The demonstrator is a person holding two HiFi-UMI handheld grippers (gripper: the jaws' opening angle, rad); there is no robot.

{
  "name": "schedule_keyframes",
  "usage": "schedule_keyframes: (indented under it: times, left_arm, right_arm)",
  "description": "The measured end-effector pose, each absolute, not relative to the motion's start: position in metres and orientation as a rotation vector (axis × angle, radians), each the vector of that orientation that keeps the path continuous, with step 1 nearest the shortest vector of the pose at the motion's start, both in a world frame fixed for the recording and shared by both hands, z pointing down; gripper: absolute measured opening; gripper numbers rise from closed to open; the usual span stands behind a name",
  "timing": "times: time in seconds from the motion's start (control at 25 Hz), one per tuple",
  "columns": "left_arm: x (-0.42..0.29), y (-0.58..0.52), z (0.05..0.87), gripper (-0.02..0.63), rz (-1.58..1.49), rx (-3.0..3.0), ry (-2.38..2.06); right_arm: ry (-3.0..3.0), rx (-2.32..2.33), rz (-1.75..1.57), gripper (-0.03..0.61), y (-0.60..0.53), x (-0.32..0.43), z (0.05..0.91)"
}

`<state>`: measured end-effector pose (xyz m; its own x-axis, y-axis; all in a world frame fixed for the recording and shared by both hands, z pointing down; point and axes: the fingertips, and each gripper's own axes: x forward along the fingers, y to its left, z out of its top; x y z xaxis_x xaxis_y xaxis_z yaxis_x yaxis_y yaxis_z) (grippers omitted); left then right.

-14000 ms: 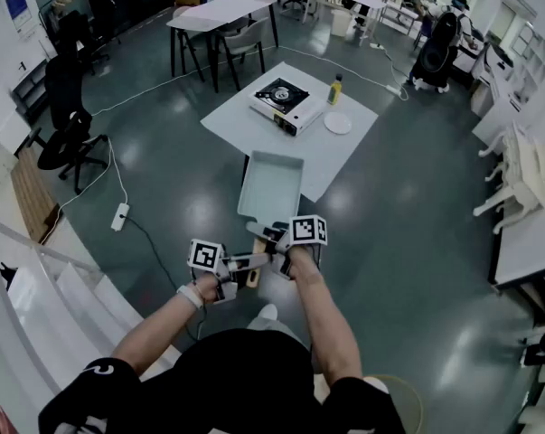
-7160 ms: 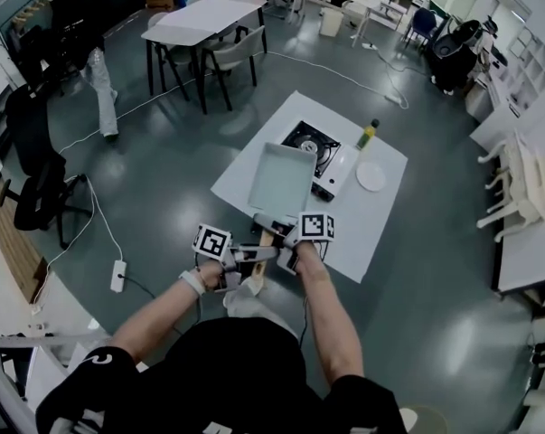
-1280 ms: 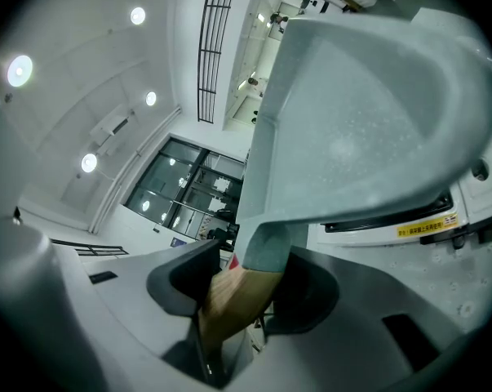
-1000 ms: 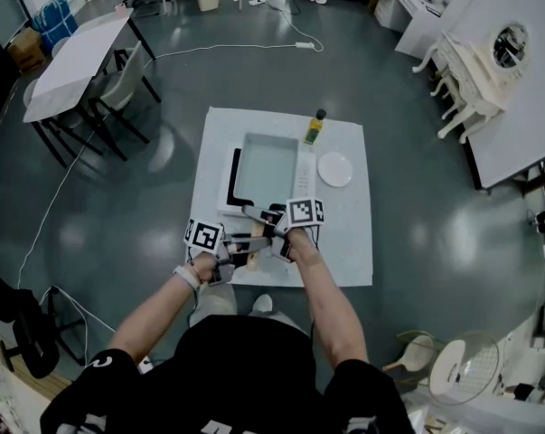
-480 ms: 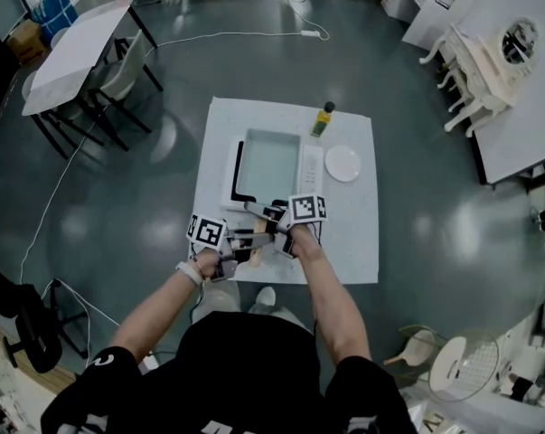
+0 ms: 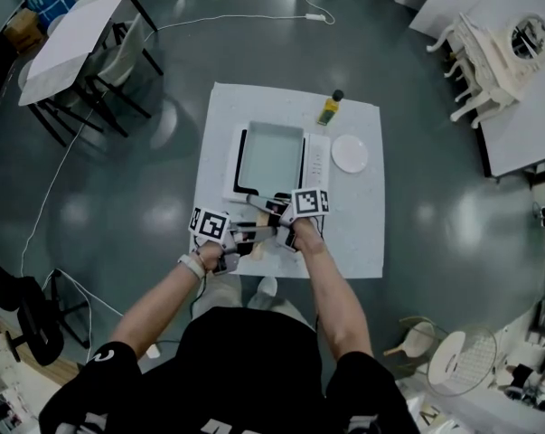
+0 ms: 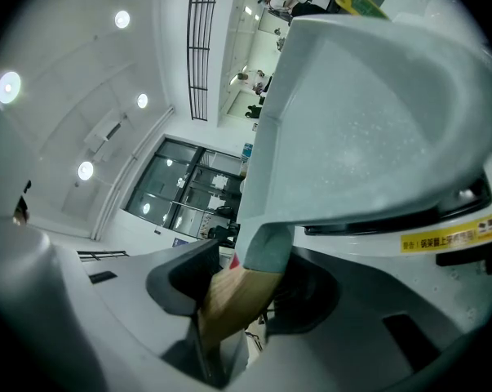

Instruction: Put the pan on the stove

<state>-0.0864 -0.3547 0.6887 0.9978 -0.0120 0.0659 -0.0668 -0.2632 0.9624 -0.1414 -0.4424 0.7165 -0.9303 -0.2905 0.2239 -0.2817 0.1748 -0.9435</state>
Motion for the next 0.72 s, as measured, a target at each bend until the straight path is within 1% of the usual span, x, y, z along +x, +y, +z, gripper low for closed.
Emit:
schedule_keyframes:
  times: [0.2, 0.36, 0.48, 0.6, 0.72]
  left_arm:
    - [-0.087, -0.363, 0.701, 0.120, 0.075, 1.841, -0.068]
    - [-0.088, -0.370, 0.710, 0.120, 0.091, 1.833, -0.072]
    - [-0.087, -0.373, 0.715, 0.118, 0.093, 1.823, -0.069]
    - [-0.084, -0.376, 0.720, 0.118, 0.097, 1.808, -0.066]
    - [-0.082, -0.380, 0.724, 0.118, 0.099, 1.802, -0.061]
  right_arm:
    - [2.427, -0.476, -1.834, 0.172, -0.453, -0.149, 0.716]
    - [2.396, -0.599, -1.938, 0.173, -0.456, -0.141, 0.741]
    - [2.391, -0.582, -1.938, 0.175, -0.460, -0.142, 0.746]
    - [2.400, -0.483, -1.870, 0.175, -0.465, -0.146, 0.741]
    - [2.381, -0.553, -1.932, 0.175, -0.467, -0.140, 0.756]
